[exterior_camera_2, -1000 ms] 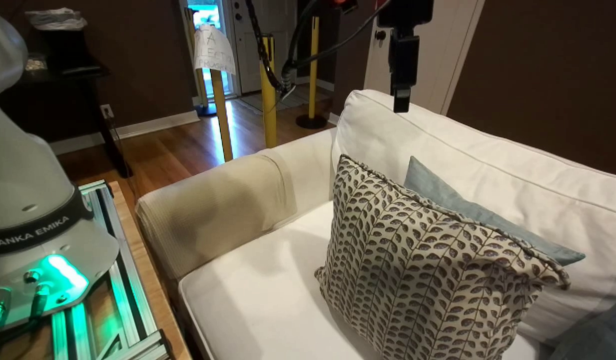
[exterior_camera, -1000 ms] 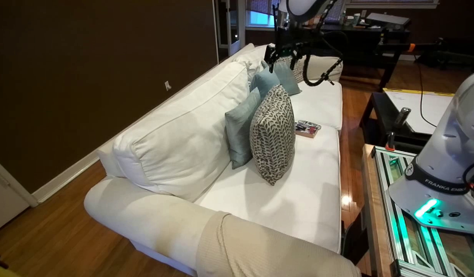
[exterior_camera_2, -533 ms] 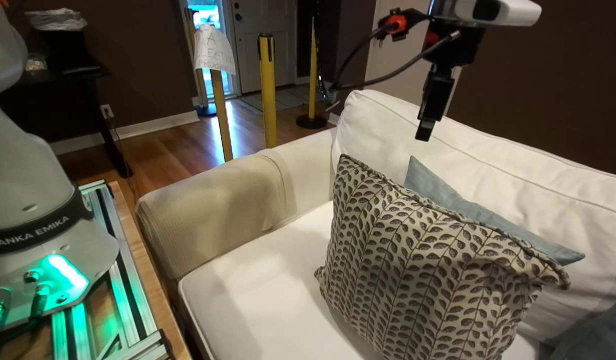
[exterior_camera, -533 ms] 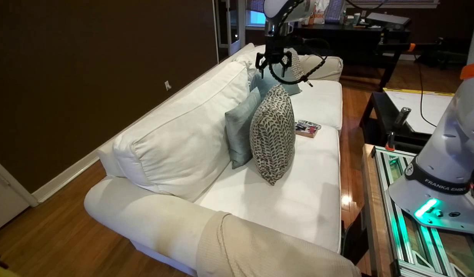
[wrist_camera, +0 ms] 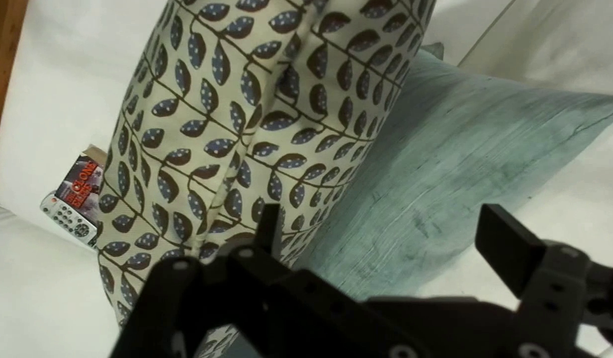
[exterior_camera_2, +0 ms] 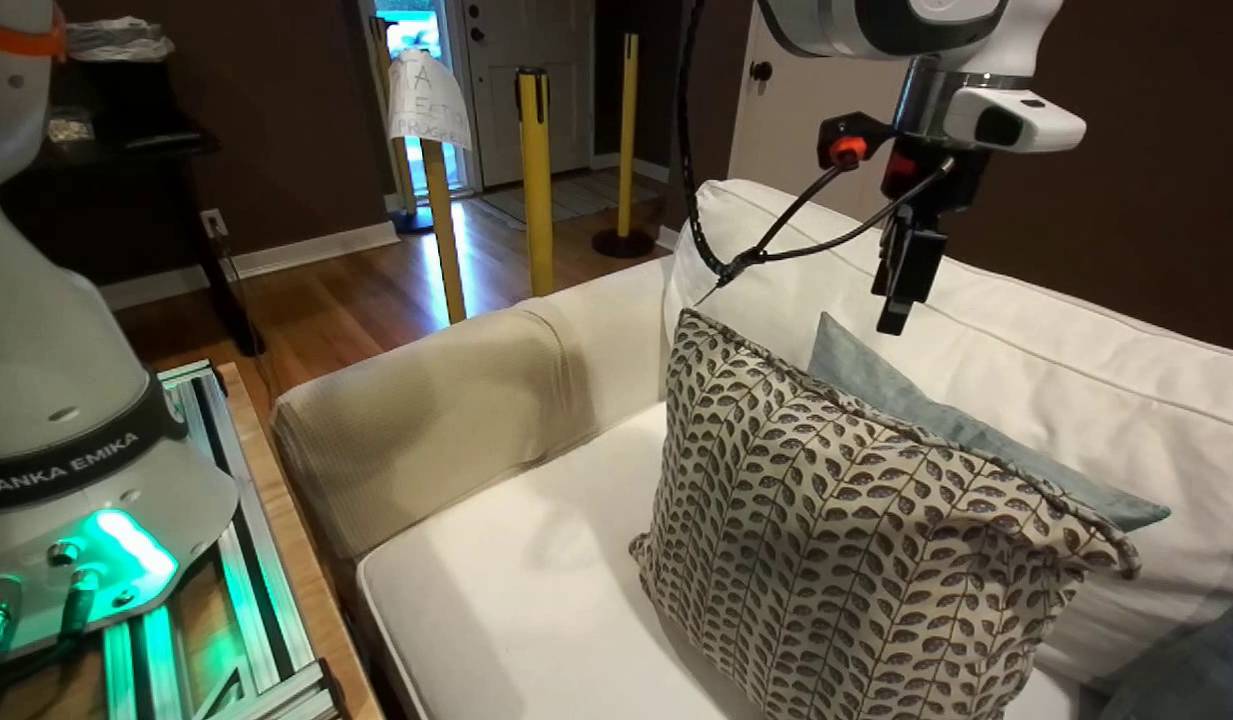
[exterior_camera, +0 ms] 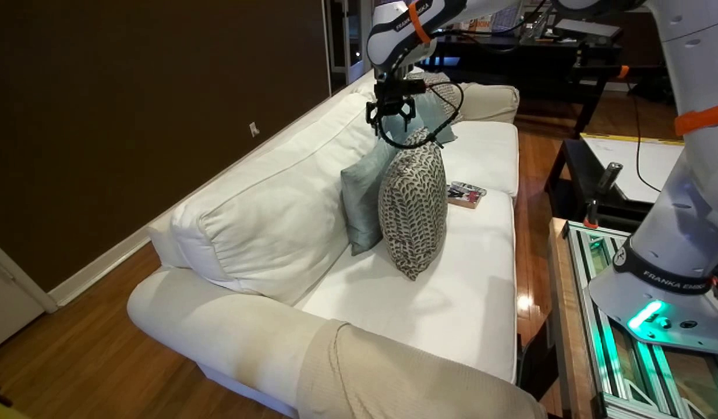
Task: Move the grey pillow on the left forwards.
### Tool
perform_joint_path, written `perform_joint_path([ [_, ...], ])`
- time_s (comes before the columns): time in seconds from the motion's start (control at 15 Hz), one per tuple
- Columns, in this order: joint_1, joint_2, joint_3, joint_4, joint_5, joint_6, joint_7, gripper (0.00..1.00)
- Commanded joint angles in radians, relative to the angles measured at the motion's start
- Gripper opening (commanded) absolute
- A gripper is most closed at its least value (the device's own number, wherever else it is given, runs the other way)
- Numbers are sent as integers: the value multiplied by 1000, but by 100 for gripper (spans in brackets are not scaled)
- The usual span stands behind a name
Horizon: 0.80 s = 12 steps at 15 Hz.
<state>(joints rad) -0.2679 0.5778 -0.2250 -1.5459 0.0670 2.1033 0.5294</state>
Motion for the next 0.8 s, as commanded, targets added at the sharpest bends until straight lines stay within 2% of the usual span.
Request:
perform_joint_path([
  [0.0,13,2,-19,5,12,-4,-8,100],
  [0.27,4,22,-22,24,18,14,-6,100],
  [0.53,-31,102,3,91,52,31,-88,100],
  [0.73,-46,152,14,127,71,102,-152,100],
])
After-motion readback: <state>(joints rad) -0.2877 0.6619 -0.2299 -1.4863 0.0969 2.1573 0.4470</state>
